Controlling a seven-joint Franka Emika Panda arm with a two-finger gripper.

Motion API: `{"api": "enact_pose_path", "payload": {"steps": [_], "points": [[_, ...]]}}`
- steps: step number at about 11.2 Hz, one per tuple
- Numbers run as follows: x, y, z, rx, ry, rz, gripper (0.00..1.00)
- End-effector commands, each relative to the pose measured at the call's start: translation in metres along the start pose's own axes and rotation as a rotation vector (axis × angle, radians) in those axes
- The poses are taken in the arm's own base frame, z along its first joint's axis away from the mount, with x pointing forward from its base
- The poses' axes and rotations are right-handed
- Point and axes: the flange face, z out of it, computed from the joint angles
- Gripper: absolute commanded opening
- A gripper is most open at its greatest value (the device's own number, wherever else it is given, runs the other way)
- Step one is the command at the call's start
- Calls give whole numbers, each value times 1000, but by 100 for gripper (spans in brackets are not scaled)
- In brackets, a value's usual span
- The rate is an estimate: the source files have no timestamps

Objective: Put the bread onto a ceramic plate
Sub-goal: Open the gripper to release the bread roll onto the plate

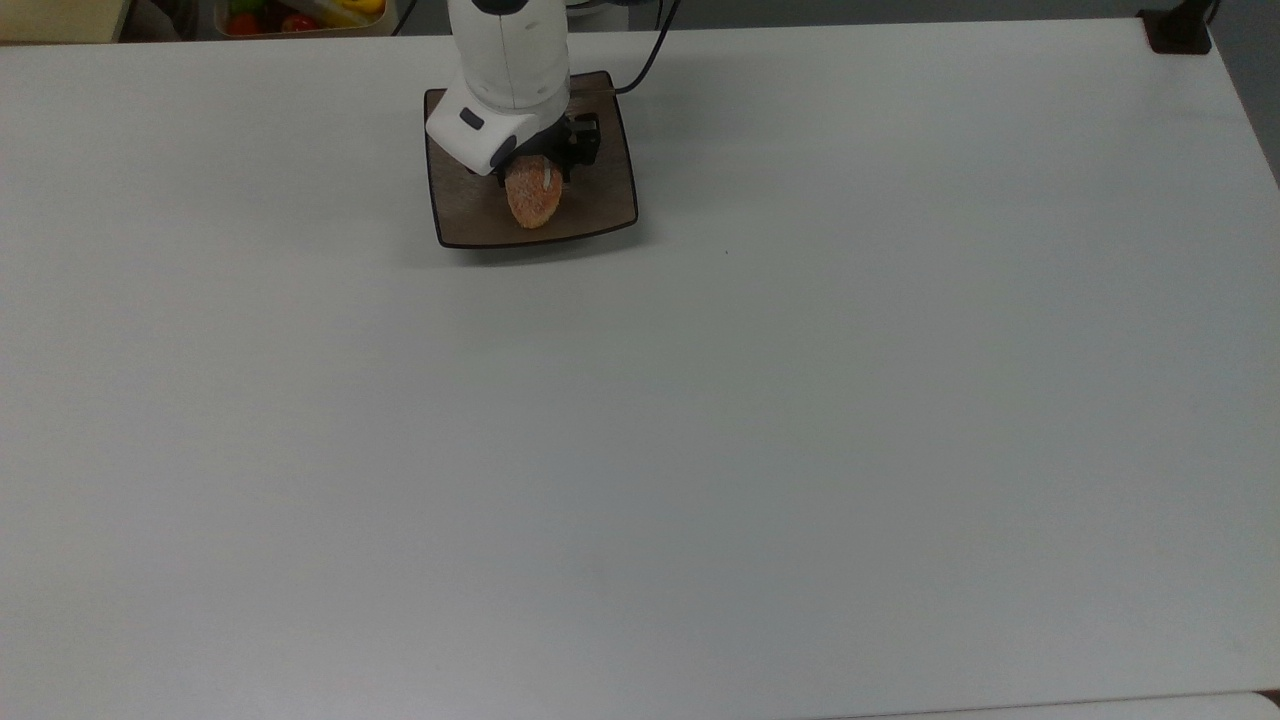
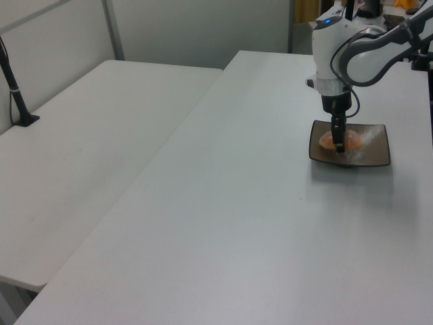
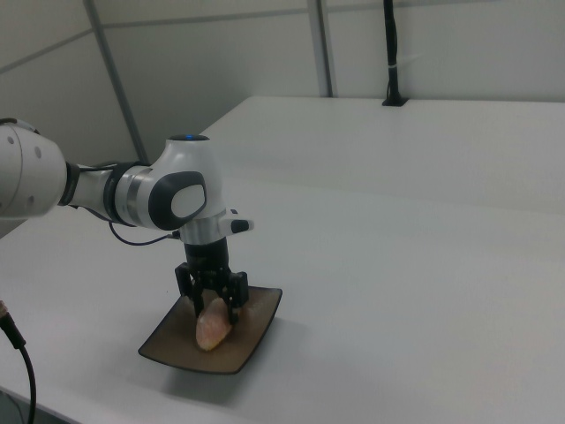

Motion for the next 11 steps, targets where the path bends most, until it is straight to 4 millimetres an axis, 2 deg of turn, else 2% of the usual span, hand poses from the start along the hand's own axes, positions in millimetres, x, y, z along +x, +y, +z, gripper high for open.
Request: {"api": "enact_pose_path", "payload": {"steps": [1,2,4,8,9,11], "points": [[-1,-3,-6,-17,15,-26,100],[-3,-4,-15,-17,25,-20,100],[-6,-9,-56,-17,46,-24,100],[-17,-5,-183,-6,95,-10,100],[-22,-2,-211,1,123,-1,100],[-37,1,-254,35,172,90,100]]}}
